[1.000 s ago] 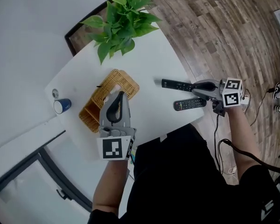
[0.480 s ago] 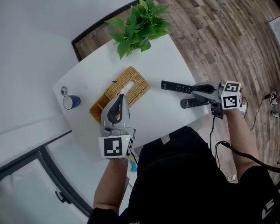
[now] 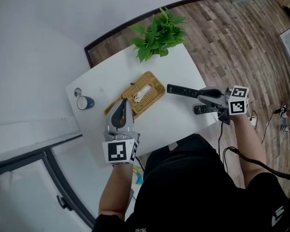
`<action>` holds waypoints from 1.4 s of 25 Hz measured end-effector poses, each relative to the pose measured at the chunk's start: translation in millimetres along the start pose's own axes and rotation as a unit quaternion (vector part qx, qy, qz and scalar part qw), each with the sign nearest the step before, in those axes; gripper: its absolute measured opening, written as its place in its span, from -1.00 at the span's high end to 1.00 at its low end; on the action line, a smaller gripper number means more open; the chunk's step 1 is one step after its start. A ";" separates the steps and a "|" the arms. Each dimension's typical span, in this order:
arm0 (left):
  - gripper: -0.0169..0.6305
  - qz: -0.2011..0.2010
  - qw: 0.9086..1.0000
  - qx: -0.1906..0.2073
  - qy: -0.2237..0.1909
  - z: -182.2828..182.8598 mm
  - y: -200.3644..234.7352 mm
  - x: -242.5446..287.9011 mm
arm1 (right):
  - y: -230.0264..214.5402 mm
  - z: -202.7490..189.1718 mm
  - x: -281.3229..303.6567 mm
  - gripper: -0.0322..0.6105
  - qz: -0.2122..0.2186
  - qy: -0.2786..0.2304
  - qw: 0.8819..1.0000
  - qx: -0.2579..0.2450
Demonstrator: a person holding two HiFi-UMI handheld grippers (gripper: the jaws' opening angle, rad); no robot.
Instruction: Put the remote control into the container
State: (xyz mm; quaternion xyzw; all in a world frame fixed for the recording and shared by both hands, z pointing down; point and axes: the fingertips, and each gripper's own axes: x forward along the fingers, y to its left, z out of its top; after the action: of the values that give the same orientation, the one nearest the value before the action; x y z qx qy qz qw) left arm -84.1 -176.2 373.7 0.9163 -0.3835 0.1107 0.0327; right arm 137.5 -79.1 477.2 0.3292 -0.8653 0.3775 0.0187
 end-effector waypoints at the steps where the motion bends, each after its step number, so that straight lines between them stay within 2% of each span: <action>1: 0.94 0.004 1.000 0.000 -0.002 2.2 3.7 -4.8 | 4.4 2.7 2.6 0.68 0.001 0.000 1.000 -0.003; 12: 0.94 0.049 0.999 -0.002 -0.015 9.0 48.9 -62.2 | 46.1 18.7 45.5 0.68 0.026 0.006 0.999 -0.027; 21: 0.94 0.081 0.996 -0.014 -0.021 0.2 90.2 -98.7 | 68.4 22.7 89.6 0.68 0.038 0.034 0.997 -0.050; 35: 0.94 0.115 0.993 -0.021 -0.029 -12.8 147.1 -140.5 | 94.0 22.1 162.0 0.68 0.060 0.066 0.994 -0.056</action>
State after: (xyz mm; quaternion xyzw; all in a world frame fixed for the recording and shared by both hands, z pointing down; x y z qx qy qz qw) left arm -286.5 -180.1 350.5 0.8679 -0.4896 0.0785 0.0280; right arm -39.3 -137.0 446.7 0.2495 -0.9002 0.3496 0.0711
